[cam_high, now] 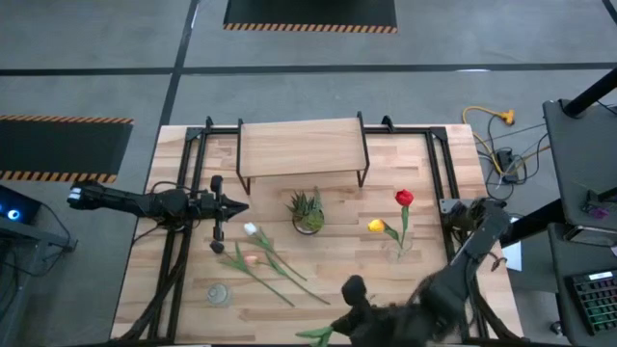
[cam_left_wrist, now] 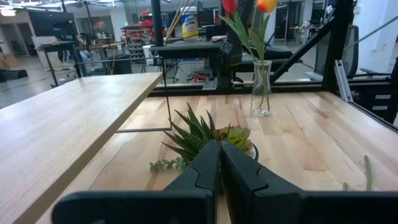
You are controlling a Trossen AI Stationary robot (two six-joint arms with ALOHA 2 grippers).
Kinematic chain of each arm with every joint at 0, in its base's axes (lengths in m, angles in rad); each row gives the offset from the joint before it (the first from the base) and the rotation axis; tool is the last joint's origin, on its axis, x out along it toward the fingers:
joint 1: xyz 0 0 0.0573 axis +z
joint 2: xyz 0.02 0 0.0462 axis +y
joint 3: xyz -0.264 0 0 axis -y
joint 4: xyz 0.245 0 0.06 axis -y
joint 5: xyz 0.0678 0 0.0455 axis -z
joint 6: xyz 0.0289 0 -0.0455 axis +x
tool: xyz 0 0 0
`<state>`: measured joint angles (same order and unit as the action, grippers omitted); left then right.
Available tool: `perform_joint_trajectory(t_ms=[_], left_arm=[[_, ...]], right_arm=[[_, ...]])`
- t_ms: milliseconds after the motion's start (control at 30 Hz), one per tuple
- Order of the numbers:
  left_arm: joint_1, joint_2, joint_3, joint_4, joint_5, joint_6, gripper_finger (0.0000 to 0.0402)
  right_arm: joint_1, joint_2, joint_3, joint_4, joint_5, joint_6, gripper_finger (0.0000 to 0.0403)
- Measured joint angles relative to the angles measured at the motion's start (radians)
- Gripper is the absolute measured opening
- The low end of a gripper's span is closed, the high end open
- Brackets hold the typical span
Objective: Pick and place flowers into a vace then onto a shelf
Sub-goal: Put the dark red flower into the right transparent vase
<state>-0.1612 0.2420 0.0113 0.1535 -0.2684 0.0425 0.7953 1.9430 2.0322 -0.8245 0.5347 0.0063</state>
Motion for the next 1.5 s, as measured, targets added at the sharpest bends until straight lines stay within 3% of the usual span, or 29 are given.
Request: perform_joint_trajectory(t_ms=[133, 300, 533, 767, 1000, 1267, 1500], left_arm=[[0.000, 0.000, 0.000, 0.000, 0.000, 0.000, 0.0000], [0.000, 0.000, 0.000, 0.000, 0.000, 0.000, 0.0000], [0.000, 0.000, 0.000, 0.000, 0.000, 0.000, 0.0000], [0.000, 0.000, 0.000, 0.000, 0.000, 0.000, 0.0000], [0.000, 0.000, 0.000, 0.000, 0.000, 0.000, 0.0000], [0.000, 0.000, 0.000, 0.000, 0.000, 0.000, 0.0000], [0.000, 0.000, 0.000, 0.000, 0.000, 0.000, 0.0000]], right_arm=[[-0.077, -0.121, -0.166, 0.168, -0.161, -0.095, 0.0010], [-0.141, -0.300, -0.464, 0.366, -0.224, -0.136, 0.0009], [-0.093, -0.599, -0.803, 0.634, -0.209, -0.134, 0.0009], [0.006, -0.835, -1.090, 0.785, -0.052, -0.119, 0.0009], [0.067, -1.022, -1.216, 0.787, 0.068, -0.092, 0.0009], [0.099, -1.128, -1.281, 0.702, 0.245, -0.068, 0.0009], [0.100, -1.155, -1.288, 0.643, 0.254, -0.062, 0.0009]])
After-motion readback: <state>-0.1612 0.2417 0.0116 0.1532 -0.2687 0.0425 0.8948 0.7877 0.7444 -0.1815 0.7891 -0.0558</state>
